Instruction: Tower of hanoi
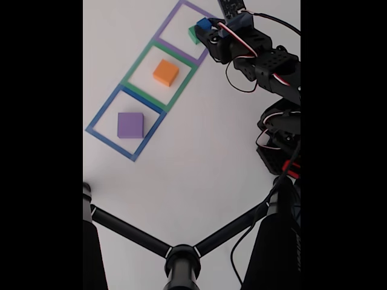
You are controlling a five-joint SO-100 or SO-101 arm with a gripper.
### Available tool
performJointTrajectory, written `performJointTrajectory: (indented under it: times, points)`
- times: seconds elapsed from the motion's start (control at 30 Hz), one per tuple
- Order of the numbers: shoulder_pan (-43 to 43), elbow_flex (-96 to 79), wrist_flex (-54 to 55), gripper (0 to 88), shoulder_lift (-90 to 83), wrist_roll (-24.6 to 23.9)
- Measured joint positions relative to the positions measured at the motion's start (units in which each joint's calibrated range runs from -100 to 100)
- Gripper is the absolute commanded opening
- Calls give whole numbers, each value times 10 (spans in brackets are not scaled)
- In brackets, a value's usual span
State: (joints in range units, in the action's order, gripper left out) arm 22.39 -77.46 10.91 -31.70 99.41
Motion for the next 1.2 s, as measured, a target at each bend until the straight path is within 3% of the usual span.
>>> performJointTrajectory:
  times: [0.47, 1.2]
  points:
    - [0, 14, 137, 37, 154, 0]
    - [11, 62, 198, 39, 246, 6]
